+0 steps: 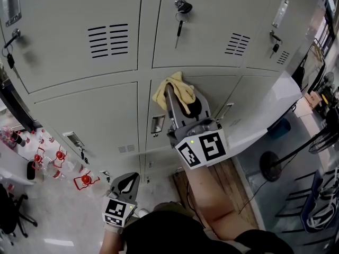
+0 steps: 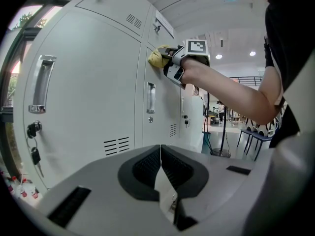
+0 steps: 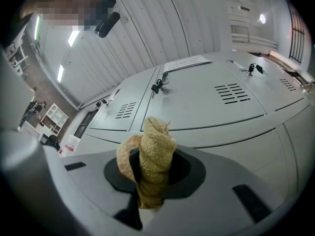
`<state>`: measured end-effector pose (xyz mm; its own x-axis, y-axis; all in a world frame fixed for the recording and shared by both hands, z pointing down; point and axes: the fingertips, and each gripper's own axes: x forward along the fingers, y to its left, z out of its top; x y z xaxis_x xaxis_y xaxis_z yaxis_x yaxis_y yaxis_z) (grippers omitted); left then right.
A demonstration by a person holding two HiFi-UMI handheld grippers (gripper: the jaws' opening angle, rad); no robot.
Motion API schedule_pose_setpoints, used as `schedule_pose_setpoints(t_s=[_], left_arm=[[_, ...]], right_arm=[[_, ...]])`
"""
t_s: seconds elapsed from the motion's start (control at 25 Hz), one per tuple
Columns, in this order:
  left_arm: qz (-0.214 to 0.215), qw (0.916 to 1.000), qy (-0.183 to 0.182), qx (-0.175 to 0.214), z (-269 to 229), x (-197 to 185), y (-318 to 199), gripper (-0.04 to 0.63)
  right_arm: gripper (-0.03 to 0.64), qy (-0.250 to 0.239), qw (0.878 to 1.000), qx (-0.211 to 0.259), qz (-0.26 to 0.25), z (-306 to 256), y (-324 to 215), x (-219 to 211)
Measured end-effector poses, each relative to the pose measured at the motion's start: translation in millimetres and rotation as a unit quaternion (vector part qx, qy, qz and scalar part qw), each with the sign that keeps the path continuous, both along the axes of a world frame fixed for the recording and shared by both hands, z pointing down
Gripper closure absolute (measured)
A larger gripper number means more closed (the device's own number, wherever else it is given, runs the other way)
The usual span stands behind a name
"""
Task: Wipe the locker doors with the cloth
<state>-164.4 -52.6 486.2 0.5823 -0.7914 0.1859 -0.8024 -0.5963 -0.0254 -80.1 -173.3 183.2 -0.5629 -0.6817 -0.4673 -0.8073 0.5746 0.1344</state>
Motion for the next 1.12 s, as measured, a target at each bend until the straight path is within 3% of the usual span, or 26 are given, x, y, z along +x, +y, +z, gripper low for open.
schedule_pose_setpoints(t_s=[0.56,1.12], left_arm=[[-0.007,0.9999,0.004,-0.01,7,5,1,0.584],[-0.024,0.9993,0.009,-0.028,18,8,5,0.584]], right_arm=[[0.526,0.056,0.998,0.013,-0.04,15,8,-30],[0.528,0.108,0.992,-0.044,-0.055,103,6,-44]])
